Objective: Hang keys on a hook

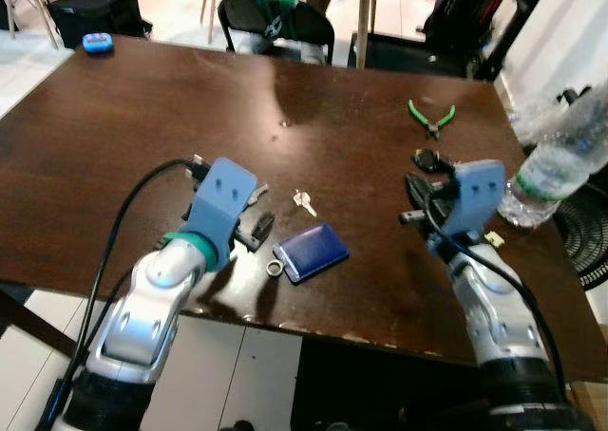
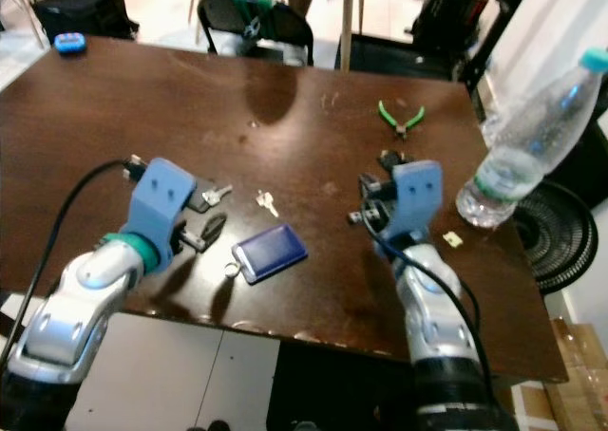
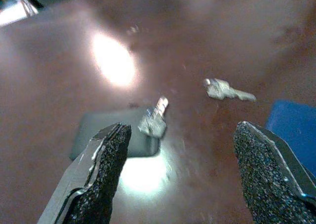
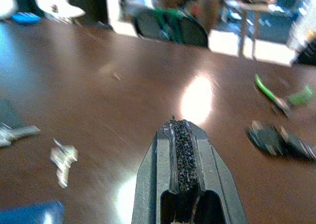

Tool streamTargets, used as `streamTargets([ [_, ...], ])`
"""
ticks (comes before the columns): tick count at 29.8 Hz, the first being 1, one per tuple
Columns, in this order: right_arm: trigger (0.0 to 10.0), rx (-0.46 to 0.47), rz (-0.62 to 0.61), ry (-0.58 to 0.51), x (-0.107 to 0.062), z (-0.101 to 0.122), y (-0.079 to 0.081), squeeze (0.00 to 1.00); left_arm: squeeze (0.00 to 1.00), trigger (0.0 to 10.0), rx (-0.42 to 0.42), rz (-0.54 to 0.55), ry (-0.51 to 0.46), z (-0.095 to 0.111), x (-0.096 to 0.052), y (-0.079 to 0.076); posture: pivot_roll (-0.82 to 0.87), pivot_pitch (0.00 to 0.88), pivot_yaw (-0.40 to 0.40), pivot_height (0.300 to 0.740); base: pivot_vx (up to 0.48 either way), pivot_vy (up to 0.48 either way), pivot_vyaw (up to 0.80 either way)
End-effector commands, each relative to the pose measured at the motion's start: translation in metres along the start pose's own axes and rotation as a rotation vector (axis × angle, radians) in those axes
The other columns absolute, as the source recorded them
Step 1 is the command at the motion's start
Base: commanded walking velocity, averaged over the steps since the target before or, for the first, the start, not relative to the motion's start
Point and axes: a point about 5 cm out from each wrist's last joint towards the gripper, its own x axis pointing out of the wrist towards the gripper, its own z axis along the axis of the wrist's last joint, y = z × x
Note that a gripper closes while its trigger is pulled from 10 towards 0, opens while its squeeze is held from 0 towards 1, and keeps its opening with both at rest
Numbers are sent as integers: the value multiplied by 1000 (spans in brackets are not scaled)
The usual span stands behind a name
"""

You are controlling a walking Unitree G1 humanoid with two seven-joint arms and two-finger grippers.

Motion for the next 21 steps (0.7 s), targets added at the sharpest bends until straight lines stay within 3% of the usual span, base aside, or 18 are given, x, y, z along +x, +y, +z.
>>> streamTargets([
  [1,10000,15,28,17,4,-3,4,0,0,10000,0,25,47,-9,4,8,-175,156,47,740,0,0,0],
  [4,10000,22,37,16,9,-1,5,0,0,10000,-6,54,68,-9,9,16,-175,156,47,740,0,0,0],
  [6,10000,91,27,49,19,-8,-1,0,0,10000,-31,143,118,-18,12,38,-170,179,27,740,0,0,0],
  [13,10000,61,16,67,25,-8,-11,0,0,10000,15,156,117,-12,32,43,-179,206,28,740,0,0,0],
  [18,10000,49,32,64,24,-7,-10,0,0,10000,20,165,133,-17,34,48,-188,212,30,740,0,0,0],
  [21,10000,53,66,49,30,-2,-4,0,0,10000,1,209,160,-27,30,61,-194,218,22,740,0,0,0],
])
